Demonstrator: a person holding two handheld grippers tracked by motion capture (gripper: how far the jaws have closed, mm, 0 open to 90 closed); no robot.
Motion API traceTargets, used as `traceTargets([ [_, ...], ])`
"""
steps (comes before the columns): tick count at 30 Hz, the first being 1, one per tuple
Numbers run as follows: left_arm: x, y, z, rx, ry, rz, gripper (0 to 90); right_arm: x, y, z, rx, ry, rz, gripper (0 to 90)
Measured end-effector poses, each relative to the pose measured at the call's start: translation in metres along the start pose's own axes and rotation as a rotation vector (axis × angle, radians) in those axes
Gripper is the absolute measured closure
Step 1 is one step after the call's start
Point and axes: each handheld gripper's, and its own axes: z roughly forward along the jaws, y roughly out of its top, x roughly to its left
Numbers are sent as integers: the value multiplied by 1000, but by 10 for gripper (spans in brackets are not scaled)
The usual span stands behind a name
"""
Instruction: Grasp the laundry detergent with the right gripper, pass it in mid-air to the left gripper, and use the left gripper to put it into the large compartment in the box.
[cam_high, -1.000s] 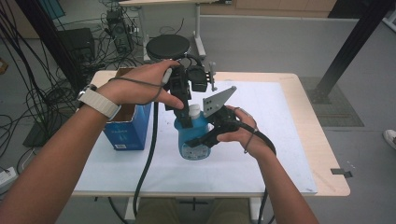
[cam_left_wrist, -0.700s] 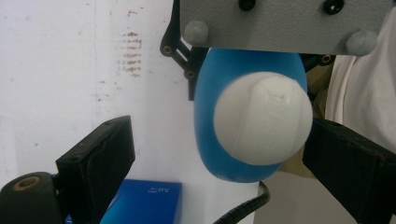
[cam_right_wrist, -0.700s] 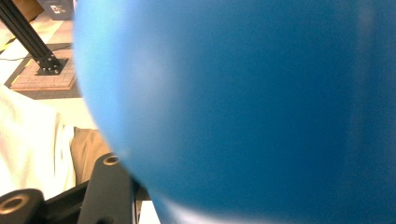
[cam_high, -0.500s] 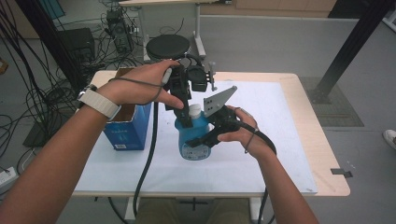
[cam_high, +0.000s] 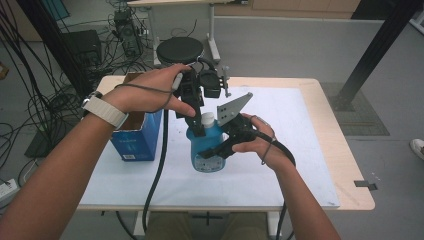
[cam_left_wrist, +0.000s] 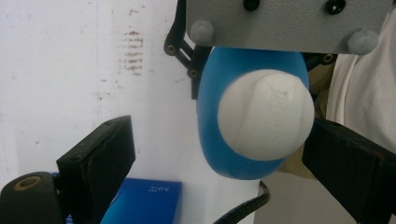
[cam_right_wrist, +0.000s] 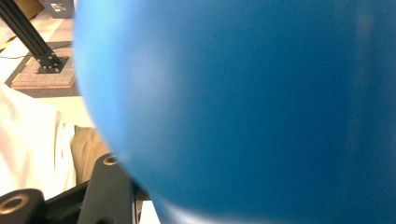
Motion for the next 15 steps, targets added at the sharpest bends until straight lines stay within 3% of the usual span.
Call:
traceTargets([
  [15, 0, -1, 0, -3, 2, 1, 99, 0, 1, 0, 5, 1, 1, 434],
])
